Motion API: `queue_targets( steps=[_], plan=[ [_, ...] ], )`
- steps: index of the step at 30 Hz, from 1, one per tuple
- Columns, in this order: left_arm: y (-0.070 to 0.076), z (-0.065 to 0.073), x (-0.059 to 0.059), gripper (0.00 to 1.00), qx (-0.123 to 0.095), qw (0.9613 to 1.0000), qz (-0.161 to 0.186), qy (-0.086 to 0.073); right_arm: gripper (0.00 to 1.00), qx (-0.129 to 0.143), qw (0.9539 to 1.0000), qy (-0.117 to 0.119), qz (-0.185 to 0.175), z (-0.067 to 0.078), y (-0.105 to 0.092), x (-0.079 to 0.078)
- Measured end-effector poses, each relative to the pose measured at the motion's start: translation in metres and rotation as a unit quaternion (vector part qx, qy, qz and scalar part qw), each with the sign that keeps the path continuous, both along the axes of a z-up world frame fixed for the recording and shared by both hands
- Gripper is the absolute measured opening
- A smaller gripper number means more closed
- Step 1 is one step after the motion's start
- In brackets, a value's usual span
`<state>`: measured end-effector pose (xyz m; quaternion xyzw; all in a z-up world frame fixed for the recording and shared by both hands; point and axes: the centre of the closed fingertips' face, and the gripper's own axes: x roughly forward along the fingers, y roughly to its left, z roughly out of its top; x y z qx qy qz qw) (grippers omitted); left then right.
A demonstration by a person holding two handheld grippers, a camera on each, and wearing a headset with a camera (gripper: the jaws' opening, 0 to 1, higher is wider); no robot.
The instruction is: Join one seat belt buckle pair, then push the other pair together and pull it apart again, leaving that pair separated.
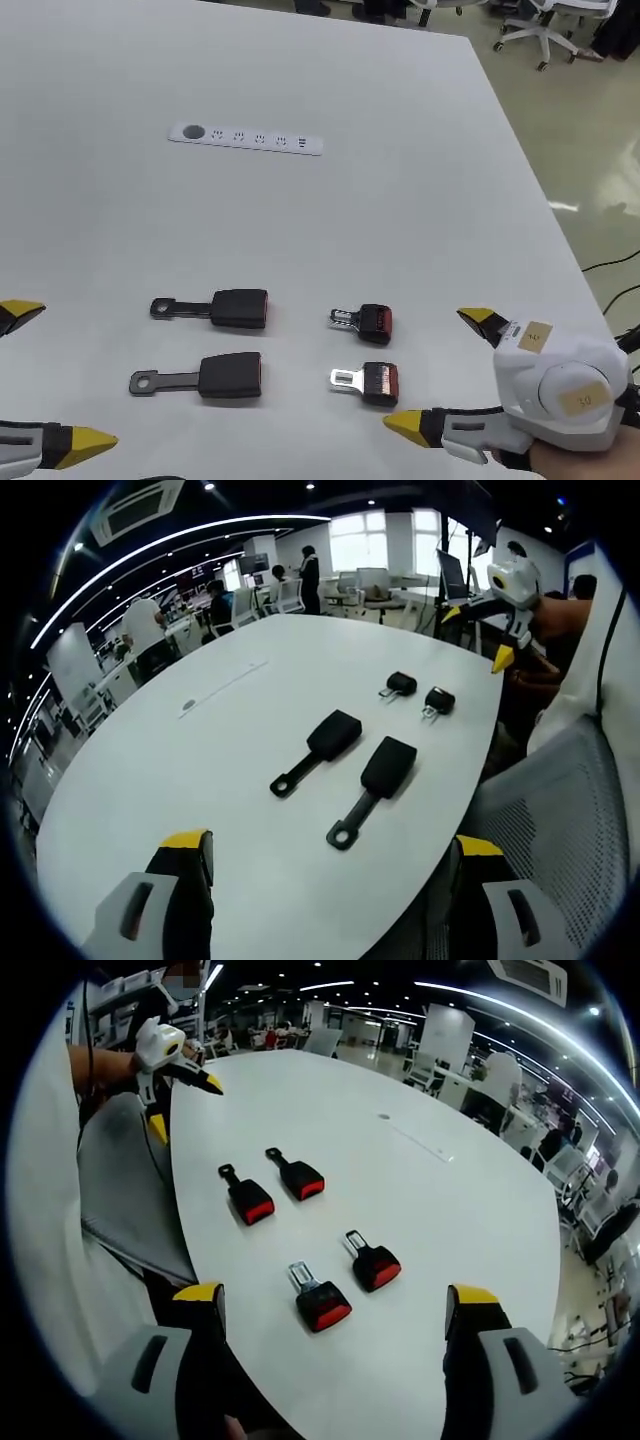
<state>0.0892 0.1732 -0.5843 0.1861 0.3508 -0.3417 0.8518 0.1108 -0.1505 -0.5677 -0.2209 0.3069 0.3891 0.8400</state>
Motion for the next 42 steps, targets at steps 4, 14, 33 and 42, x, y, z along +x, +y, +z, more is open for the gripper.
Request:
queue_targets(
  steps=[4,14,33,42],
  plan=[
    [-0.001,0.000,-0.001,1.00,0.000,1.0000,-0.002,0.002,0.90,-0.004,1.0000,0.001,0.002,-0.001,-0.001,-0.001],
    [0.000,-0.005,-0.001,0.98,-0.001,1.0000,-0.006,0.006,0.87,-0.006,0.9999,0.001,0.008,0.000,0.000,-0.002],
    [-0.038,-0.017,0.008,0.86,-0.003,0.9982,-0.057,0.020,0.74,-0.020,0.9973,0.015,0.070,-0.022,0.011,0.001],
    [-0.068,-0.036,0.009,0.80,0.012,0.9934,-0.109,0.034,0.61,-0.007,0.9925,0.037,0.117,-0.045,0.028,-0.006]
  ],
)
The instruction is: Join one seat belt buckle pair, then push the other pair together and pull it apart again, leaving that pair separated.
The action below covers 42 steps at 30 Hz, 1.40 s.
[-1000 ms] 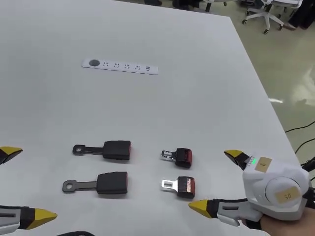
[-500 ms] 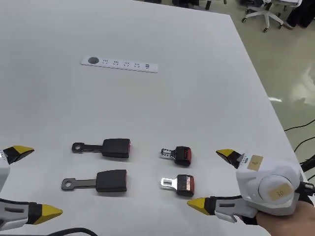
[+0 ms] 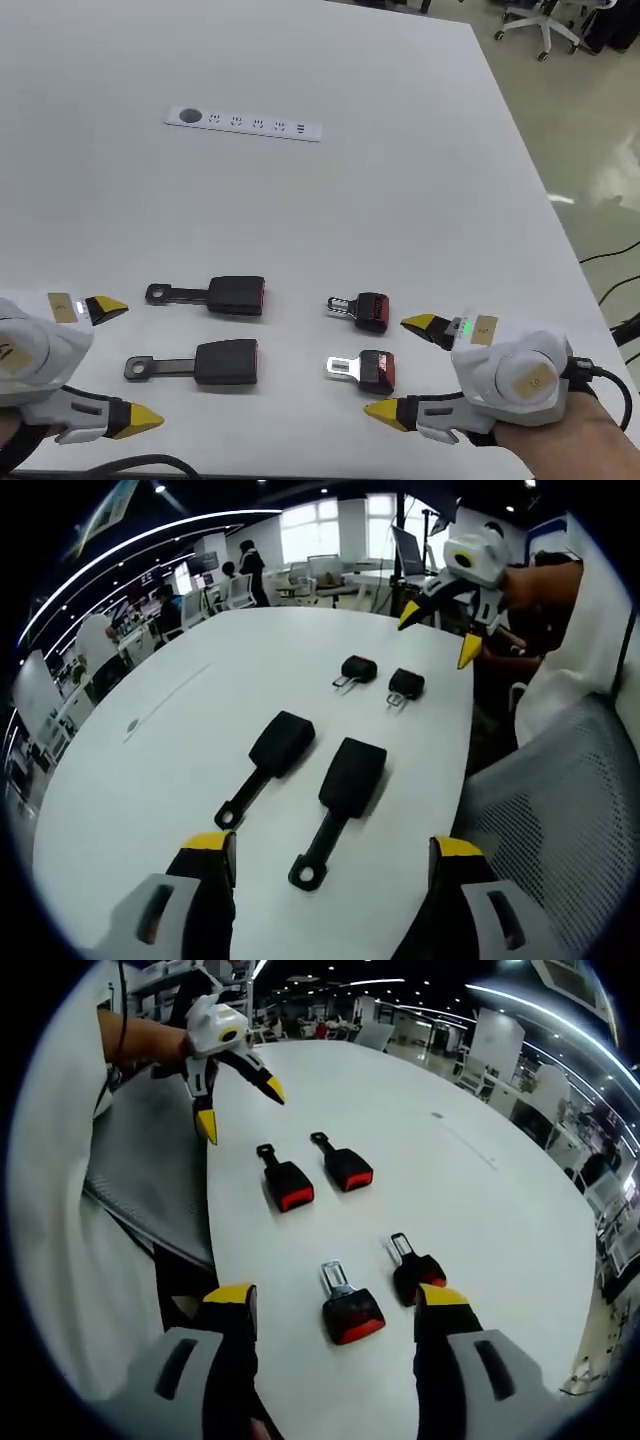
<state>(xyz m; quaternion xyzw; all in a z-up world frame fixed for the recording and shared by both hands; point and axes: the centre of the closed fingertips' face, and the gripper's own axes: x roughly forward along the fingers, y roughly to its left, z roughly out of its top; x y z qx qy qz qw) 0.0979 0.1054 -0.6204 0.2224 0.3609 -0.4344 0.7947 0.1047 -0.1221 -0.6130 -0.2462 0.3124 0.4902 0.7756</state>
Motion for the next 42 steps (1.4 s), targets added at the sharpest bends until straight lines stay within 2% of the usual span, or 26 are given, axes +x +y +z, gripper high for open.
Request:
queue_targets(
  steps=[2,3,7,8,11,13,16,17,22,25,29,34,39,42],
  plan=[
    [-0.007,-0.006,0.001,0.78,0.008,0.9996,-0.026,-0.003,0.56,-0.003,0.9998,0.009,0.017,-0.009,0.003,-0.003],
    [-0.011,-0.007,0.002,0.78,0.008,0.9995,-0.029,-0.003,0.52,-0.002,0.9998,0.006,0.020,-0.010,0.004,-0.003],
    [-0.028,-0.011,0.009,0.73,-0.003,0.9990,-0.044,0.001,0.51,-0.008,0.9994,0.017,0.031,-0.024,0.008,-0.001],
    [-0.032,-0.014,0.011,0.71,-0.005,0.9986,-0.052,0.006,0.50,-0.008,0.9992,0.024,0.032,-0.027,0.008,-0.001],
    [-0.040,-0.018,0.012,0.64,-0.008,0.9978,-0.065,0.015,0.49,-0.014,0.9989,0.025,0.038,-0.033,0.008,0.002],
    [-0.045,-0.024,0.014,0.62,-0.013,0.9972,-0.068,0.027,0.49,-0.021,0.9985,0.028,0.043,-0.041,0.006,0.006],
    [-0.050,-0.032,0.013,0.58,-0.010,0.9959,-0.082,0.035,0.48,-0.032,0.9976,0.031,0.052,-0.044,0.003,0.008],
    [-0.052,-0.035,0.011,0.57,-0.008,0.9949,-0.090,0.043,0.47,-0.035,0.9973,0.032,0.056,-0.048,0.001,0.011],
    [-0.050,-0.047,0.013,0.56,0.024,0.9922,-0.111,0.052,0.44,-0.050,0.9951,0.042,0.075,-0.057,-0.003,0.013],
    [-0.051,-0.051,0.017,0.54,0.024,0.9916,-0.117,0.050,0.41,-0.052,0.9939,0.052,0.083,-0.063,-0.003,0.014],
    [-0.055,-0.058,0.016,0.47,0.030,0.9881,-0.137,0.064,0.40,-0.064,0.9918,0.052,0.098,-0.071,-0.003,0.014],
    [-0.061,-0.061,0.021,0.43,0.025,0.9872,-0.140,0.071,0.36,-0.069,0.9901,0.063,0.105,-0.078,-0.003,0.013],
    [-0.063,-0.064,0.020,0.38,0.035,0.9829,-0.164,0.076,0.34,-0.074,0.9889,0.067,0.110,-0.082,-0.004,0.016],
    [-0.060,-0.068,0.019,0.37,0.045,0.9802,-0.172,0.088,0.34,-0.072,0.9876,0.071,0.119,-0.082,-0.002,0.015]
  ],
)
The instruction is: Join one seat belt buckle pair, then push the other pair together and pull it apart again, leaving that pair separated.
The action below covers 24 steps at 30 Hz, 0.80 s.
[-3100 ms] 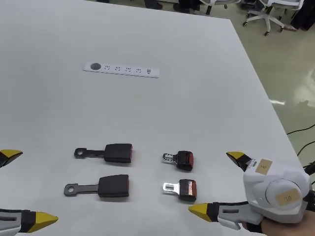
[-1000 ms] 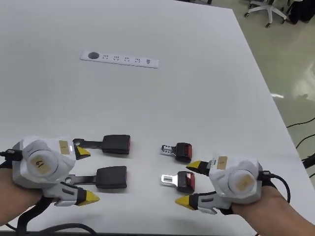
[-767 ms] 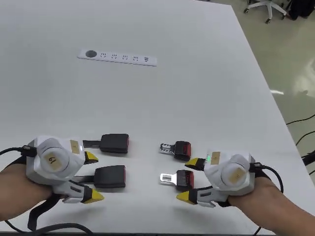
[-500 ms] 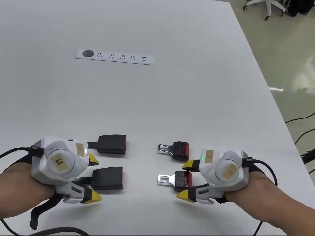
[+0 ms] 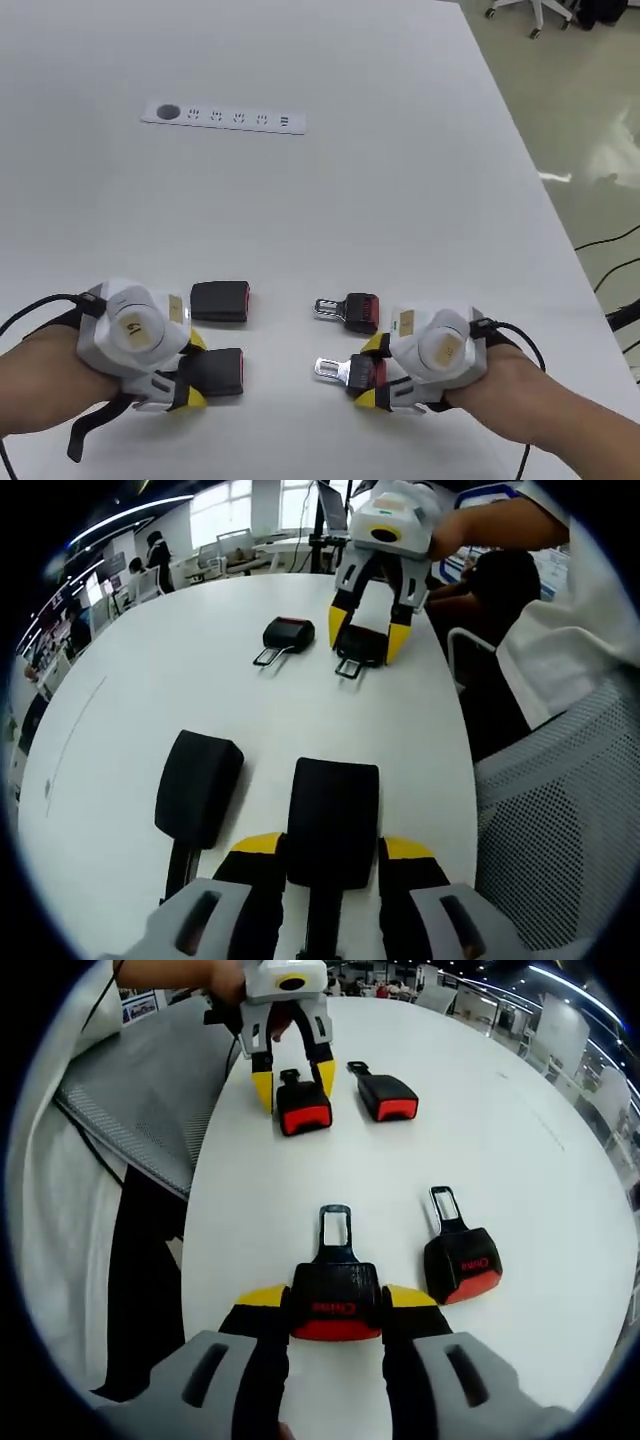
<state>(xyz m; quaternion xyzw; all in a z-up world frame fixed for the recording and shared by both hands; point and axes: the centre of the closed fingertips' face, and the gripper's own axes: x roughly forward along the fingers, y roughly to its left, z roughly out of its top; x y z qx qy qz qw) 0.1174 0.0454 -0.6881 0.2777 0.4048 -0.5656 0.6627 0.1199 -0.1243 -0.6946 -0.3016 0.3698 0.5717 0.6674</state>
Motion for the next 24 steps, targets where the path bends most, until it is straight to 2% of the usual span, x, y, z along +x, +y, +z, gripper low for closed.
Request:
queue_targets(
  steps=[2,7,9,11,20,24],
  plan=[
    [-0.0002,0.0019,-0.0003,0.36,0.002,1.0000,-0.004,0.002,0.34,-0.005,0.9999,0.001,0.010,0.0007,-0.0020,0.0007],
    [-0.0008,0.0008,0.0008,0.34,0.008,0.9995,-0.028,-0.007,0.34,-0.015,0.9992,-0.005,0.036,0.0004,-0.0036,0.0021],
    [-0.0011,0.0006,0.0003,0.34,0.013,0.9991,-0.038,-0.015,0.34,-0.016,0.9992,-0.004,0.036,-0.0003,-0.0041,0.0026],
    [0.0004,-0.0011,0.0006,0.34,0.025,0.9974,-0.061,-0.028,0.34,-0.017,0.9992,-0.003,0.036,-0.0008,-0.0047,0.0030],
    [0.0021,-0.0043,0.0028,0.34,0.034,0.9958,-0.081,-0.025,0.34,-0.026,0.9993,-0.002,0.025,-0.0009,-0.0037,0.0043],
    [0.0024,-0.0048,0.0030,0.34,0.034,0.9958,-0.081,-0.025,0.34,-0.024,0.9995,-0.004,0.020,-0.0010,0.0038,0.0037]
  ],
)
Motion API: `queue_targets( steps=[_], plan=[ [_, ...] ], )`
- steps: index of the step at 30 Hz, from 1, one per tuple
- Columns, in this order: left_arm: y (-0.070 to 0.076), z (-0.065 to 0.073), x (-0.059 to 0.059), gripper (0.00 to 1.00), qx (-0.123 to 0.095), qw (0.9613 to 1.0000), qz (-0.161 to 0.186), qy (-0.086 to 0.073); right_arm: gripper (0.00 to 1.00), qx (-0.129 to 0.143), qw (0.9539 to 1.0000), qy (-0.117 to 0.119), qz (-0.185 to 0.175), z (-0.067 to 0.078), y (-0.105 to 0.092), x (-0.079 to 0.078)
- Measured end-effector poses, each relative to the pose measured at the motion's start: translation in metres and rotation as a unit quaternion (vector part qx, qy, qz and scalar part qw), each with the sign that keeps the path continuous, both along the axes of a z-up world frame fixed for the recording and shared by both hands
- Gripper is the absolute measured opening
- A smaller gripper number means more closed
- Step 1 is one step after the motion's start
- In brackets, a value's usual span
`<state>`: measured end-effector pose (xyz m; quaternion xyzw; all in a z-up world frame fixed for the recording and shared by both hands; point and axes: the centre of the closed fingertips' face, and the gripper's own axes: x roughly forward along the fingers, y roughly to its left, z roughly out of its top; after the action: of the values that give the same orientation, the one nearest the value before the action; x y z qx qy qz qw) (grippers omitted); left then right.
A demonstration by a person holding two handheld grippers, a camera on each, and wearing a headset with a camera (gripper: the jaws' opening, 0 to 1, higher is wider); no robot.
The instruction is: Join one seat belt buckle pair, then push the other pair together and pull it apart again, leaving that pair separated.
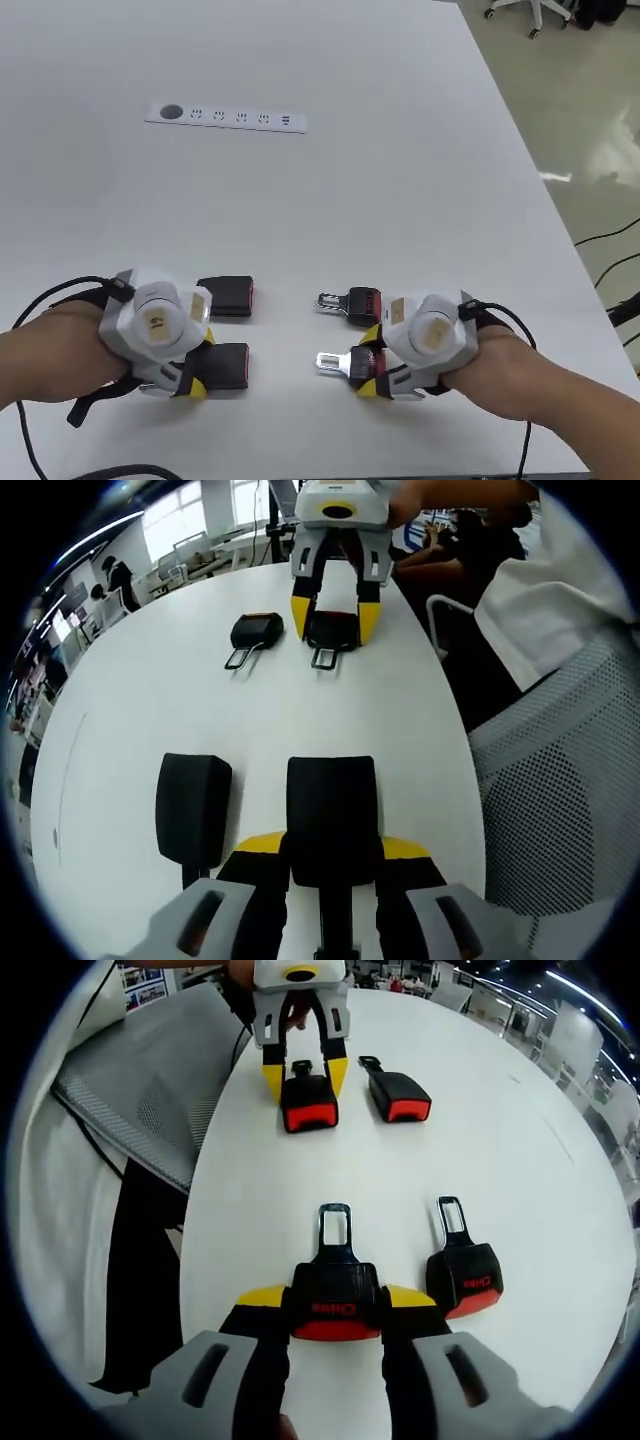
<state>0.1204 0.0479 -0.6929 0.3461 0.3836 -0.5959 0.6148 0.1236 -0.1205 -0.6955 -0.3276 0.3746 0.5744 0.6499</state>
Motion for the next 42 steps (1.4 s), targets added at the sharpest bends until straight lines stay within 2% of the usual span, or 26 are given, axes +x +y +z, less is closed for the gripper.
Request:
queue_targets(
  steps=[11,20,27,33,37,42],
  plan=[
    [-0.002,0.002,-0.002,0.34,0.003,1.0000,-0.002,0.001,0.33,0.027,0.9996,-0.009,0.001,0.002,0.042,-0.010],
    [-0.004,0.003,-0.005,0.34,0.012,0.9999,-0.010,0.001,0.33,0.028,0.9995,-0.012,0.009,0.001,0.074,-0.010],
    [-0.002,0.000,-0.003,0.34,0.029,0.9994,-0.018,0.001,0.33,0.021,0.9995,-0.012,0.019,0.001,0.087,-0.010],
    [-0.004,0.003,-0.005,0.34,0.036,0.9992,-0.019,0.000,0.33,0.019,0.9994,-0.020,0.021,0.002,0.088,-0.011],
    [-0.004,0.003,-0.005,0.34,0.037,0.9991,-0.020,0.000,0.33,0.021,0.9994,-0.020,0.021,0.002,0.089,-0.009],
    [-0.003,0.001,-0.004,0.34,0.026,0.9990,-0.035,-0.005,0.33,0.020,0.9991,-0.021,0.031,0.001,0.091,-0.007]
  ],
)
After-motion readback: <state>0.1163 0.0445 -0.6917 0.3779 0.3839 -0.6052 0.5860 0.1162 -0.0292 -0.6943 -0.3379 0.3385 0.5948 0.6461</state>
